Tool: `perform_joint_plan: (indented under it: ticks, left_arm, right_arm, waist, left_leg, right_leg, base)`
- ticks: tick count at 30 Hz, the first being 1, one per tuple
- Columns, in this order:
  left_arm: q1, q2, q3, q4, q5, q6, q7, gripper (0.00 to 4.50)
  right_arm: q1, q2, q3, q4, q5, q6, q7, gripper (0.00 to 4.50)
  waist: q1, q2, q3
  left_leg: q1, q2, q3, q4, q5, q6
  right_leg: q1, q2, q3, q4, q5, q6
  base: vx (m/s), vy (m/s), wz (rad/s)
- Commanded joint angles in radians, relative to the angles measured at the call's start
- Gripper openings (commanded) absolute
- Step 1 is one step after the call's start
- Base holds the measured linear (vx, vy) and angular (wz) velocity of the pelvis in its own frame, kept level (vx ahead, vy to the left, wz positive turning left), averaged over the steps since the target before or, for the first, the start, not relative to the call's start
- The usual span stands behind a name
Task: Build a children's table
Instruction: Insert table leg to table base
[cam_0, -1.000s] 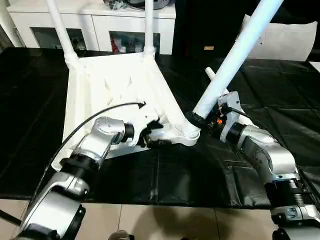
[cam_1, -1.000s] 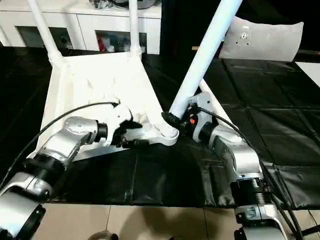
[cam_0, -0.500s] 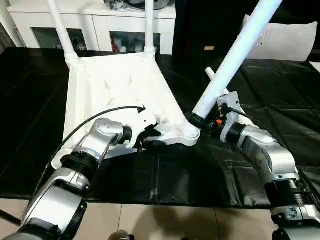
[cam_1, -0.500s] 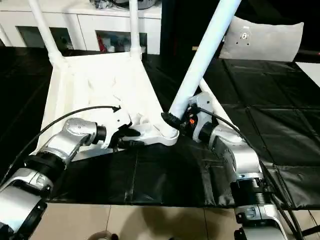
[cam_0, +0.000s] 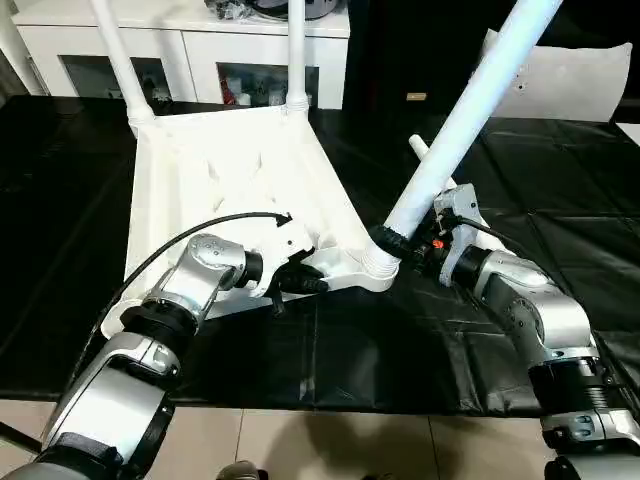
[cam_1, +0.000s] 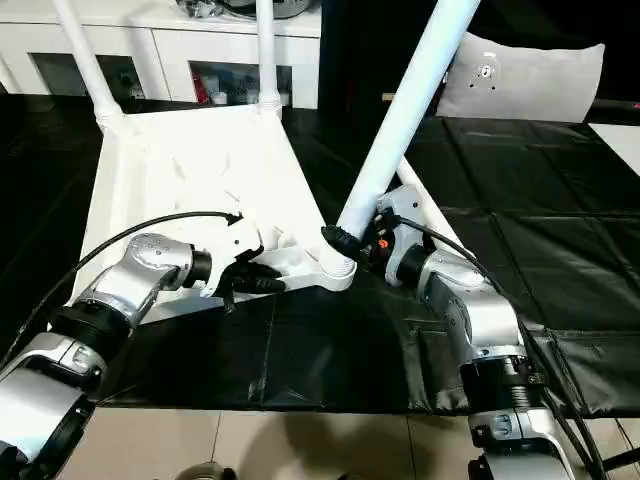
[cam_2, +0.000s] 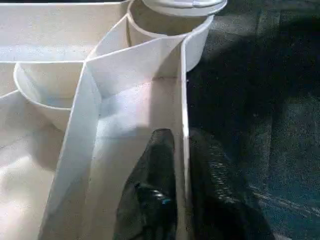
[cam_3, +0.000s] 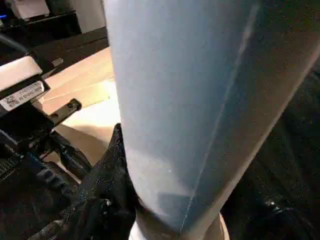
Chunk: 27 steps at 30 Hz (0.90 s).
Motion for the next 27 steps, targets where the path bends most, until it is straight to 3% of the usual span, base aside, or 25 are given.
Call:
perform_joint_plan:
  ticks: [1, 7, 15, 27]
  left_arm:
    - [-0.009, 0.012, -0.023, 0.015, 0.026, 0.002, -0.021, 0.28]
    - [0.000, 0.034, -0.054, -0.001, 0.057, -0.035, -0.059, 0.00]
    - [0.018, 0.055, -0.079, -0.032, 0.081, -0.076, -0.115, 0.00]
    - [0.041, 0.062, -0.072, -0.106, 0.033, -0.072, -0.205, 0.00]
  right_arm:
    - [-0.027, -0.021, 0.025, 0.013, -0.013, 0.024, 0.022, 1.87]
    - [-0.063, -0.057, 0.075, 0.047, -0.036, 0.084, 0.083, 1.87]
    - [-0.123, -0.087, 0.136, 0.140, -0.084, 0.116, 0.138, 1.87]
    - [-0.146, -0.066, 0.145, 0.241, -0.093, 0.095, 0.157, 1.87]
  waist:
    - [0.001, 0.007, -0.073]
    - [0.002, 0.005, -0.072]
    - [0.003, 0.004, -0.068]
    - [0.008, 0.003, -0.069]
  left_leg:
    - [0.022, 0.031, -0.007, -0.063, -0.182, 0.020]
    - [0.022, 0.031, -0.007, -0.063, -0.194, 0.018]
    - [0.028, 0.034, -0.005, -0.065, -0.220, 0.007]
    - [0.027, 0.036, -0.004, -0.066, -0.219, 0.001]
  right_leg:
    - [0.061, -0.078, 0.043, -0.061, -0.129, -0.225]
    - [0.062, -0.079, 0.043, -0.063, -0.157, -0.223]
    - [0.056, -0.080, 0.044, -0.066, -0.204, -0.220]
    - [0.056, -0.082, 0.044, -0.062, -0.195, -0.222]
  base:
    - [0.000, 0.000, 0.00]
    - [0.000, 0.000, 0.00]
    - [0.000, 0.000, 0.00]
    - [0.000, 0.000, 0.00]
